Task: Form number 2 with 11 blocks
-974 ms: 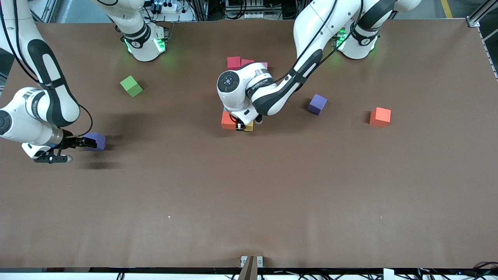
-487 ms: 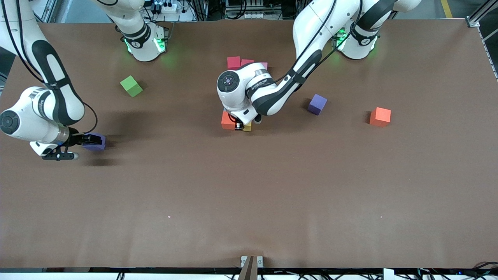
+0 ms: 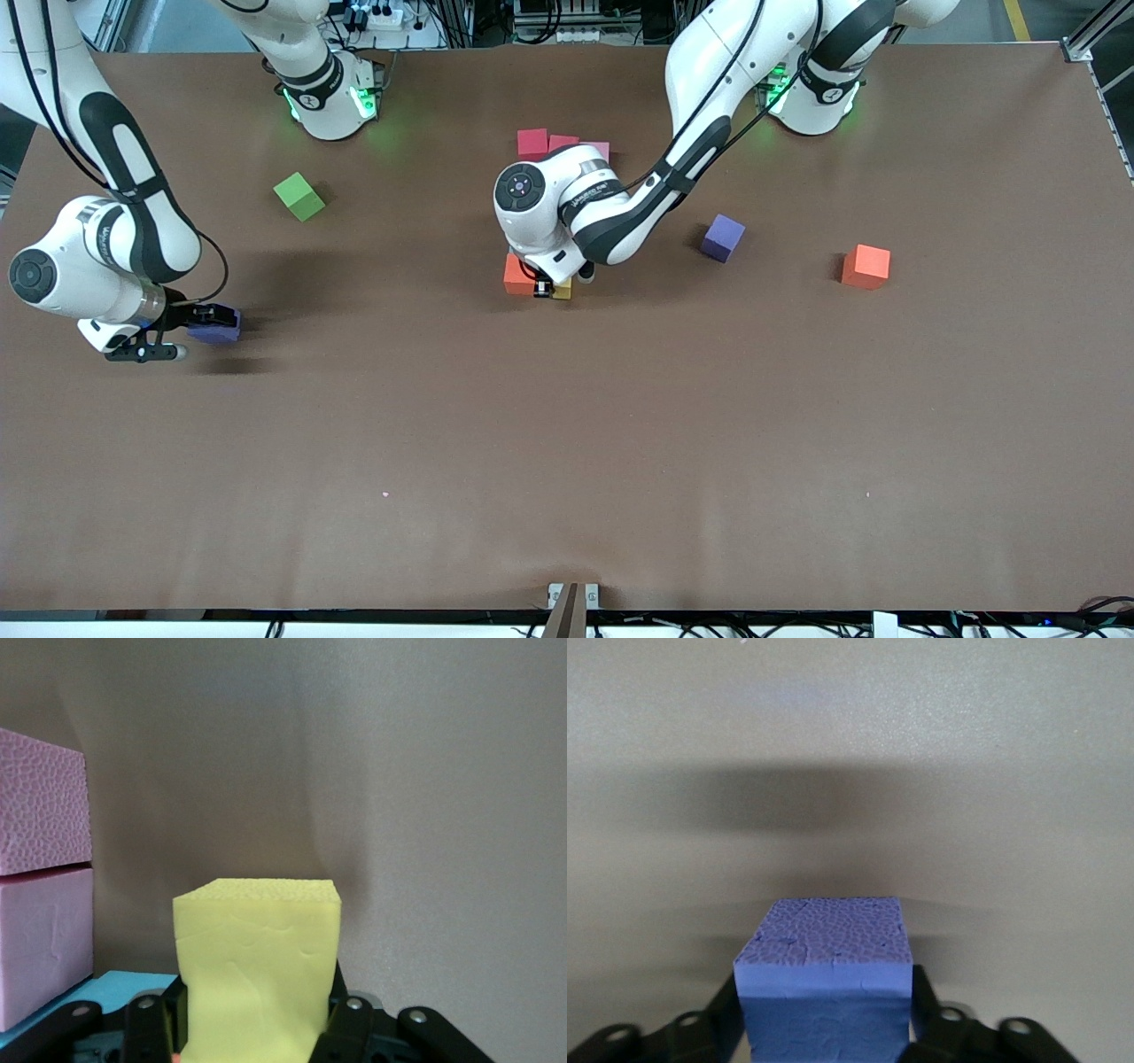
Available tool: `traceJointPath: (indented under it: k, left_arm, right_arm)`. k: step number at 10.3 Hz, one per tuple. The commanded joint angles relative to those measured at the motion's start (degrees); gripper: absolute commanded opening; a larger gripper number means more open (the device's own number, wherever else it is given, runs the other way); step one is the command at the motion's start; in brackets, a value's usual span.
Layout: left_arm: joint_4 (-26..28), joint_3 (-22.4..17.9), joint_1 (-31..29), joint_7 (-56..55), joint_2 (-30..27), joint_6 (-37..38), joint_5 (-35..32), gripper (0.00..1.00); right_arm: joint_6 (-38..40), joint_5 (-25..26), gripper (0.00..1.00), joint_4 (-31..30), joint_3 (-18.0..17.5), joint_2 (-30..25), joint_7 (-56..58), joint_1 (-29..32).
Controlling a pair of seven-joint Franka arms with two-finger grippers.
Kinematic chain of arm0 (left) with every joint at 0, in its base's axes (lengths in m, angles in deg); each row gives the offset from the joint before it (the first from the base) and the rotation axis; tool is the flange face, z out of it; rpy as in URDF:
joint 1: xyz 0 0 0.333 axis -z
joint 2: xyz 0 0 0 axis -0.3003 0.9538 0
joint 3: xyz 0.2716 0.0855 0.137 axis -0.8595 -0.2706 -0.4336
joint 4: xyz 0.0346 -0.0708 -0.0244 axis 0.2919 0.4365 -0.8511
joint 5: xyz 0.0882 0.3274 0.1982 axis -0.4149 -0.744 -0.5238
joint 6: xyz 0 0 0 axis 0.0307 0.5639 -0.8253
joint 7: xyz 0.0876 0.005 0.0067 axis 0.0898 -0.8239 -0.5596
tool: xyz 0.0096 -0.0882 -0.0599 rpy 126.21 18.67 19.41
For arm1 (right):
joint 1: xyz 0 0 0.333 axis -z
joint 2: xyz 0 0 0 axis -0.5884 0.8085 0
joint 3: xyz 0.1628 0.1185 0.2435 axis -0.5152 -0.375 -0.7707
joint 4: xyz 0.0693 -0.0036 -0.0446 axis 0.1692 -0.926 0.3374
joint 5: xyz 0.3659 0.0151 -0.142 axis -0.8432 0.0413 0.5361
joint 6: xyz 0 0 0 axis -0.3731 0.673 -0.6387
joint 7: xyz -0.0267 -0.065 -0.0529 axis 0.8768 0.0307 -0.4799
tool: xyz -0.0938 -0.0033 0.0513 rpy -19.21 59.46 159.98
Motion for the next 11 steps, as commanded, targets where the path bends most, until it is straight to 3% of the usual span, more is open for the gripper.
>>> traceJointPath:
  k: [1,4,7,10,11]
  left_arm:
    - [-1.5,-0.7,1.0,-0.6,0.8,-0.1,1.4,0.35]
    - [-1.4,-0.7,1.0,-0.6,1.2,-0.1,1.4,0.38]
    - [-1.1,-0.7,1.0,-0.6,1.2,-0.1,1.4,0.42]
    - [-1.1,-0.7,1.1,-0.6,1.2,-0.1,1.5,0.43]
    - [-1.1,-0.7,1.1,-0.6,1.2,-0.1,1.5,0.51]
  right_arm:
    - [-0.6,-0.1,0.0,-0.9,0.1,-1.0,2.3,-0.3]
    - [0.9,-0.1,0.0,0.2,0.1,-2.3,6.1,-0.9]
    - [9.9,-0.1,0.0,6.5,-0.5,-2.4,8.3,-1.8]
    - [12.2,-0.1,0.0,7.7,-1.8,-2.4,9.1,-2.1]
    - [12.2,-0.1,0.0,7.8,-2.1,-2.4,10.6,-2.2]
